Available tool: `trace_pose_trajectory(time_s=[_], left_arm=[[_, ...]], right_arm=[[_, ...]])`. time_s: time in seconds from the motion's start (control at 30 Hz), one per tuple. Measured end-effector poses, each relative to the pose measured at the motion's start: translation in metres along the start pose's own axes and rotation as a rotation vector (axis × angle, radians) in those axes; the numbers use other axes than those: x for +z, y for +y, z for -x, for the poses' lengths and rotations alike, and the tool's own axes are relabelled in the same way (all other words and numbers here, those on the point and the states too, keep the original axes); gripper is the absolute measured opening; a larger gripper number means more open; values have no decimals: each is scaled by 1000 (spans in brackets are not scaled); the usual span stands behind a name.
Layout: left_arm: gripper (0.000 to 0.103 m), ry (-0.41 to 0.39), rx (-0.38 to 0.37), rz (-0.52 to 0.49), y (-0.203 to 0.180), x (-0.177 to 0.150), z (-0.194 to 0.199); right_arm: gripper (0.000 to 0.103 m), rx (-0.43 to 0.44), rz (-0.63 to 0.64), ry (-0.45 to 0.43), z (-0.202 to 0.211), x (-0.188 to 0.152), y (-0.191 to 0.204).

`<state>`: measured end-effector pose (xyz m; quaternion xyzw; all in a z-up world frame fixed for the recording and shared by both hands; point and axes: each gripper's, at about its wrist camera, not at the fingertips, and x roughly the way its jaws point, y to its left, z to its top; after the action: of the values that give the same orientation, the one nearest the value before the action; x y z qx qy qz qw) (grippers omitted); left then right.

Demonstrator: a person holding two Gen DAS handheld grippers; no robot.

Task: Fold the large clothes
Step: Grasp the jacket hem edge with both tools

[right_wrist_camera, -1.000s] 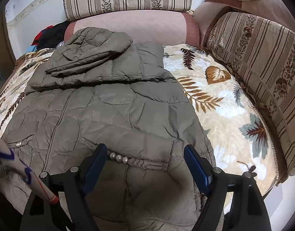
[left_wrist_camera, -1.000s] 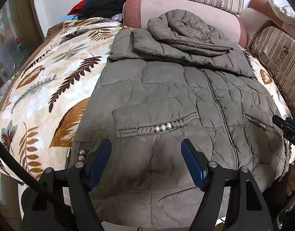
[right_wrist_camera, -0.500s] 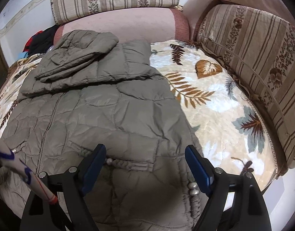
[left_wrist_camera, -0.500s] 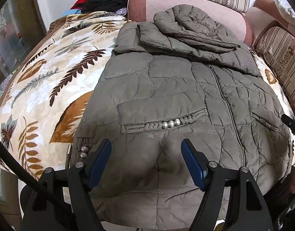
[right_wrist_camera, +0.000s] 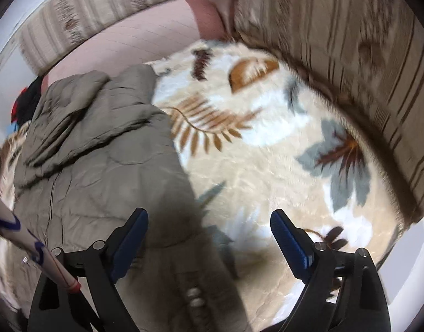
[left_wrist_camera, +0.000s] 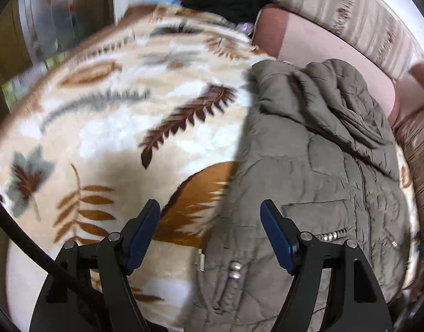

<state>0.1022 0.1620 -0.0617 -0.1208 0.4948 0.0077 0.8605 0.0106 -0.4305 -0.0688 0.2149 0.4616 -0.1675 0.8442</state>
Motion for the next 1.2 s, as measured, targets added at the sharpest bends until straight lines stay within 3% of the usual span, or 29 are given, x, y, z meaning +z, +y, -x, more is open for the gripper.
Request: trace_pose_trajectory(time_s=[0.23,0.33,0.5,0.83,1.07,1.2], left_arm=[[74,194,-245,79,16,-6,-57],[74,192,-296,71,12,-5,-62],[78,279,-520,144,10,-1,-81],[79,305,-637,185,6,-38,-64],[79,304,-688,192,8,-61,-48],[79,348,-763,195,4,-79,-48]], right_arm=[[93,170,-102,109,-42,5,-23],[95,215,-109,102,-46,8,-22],[95,315,-131,135,-55,17,-19],[96,379,-44,227,-58,6,-1],[96,507,-57,292,-50,-22,-1],[96,530,-14,319,-45,-41,5]])
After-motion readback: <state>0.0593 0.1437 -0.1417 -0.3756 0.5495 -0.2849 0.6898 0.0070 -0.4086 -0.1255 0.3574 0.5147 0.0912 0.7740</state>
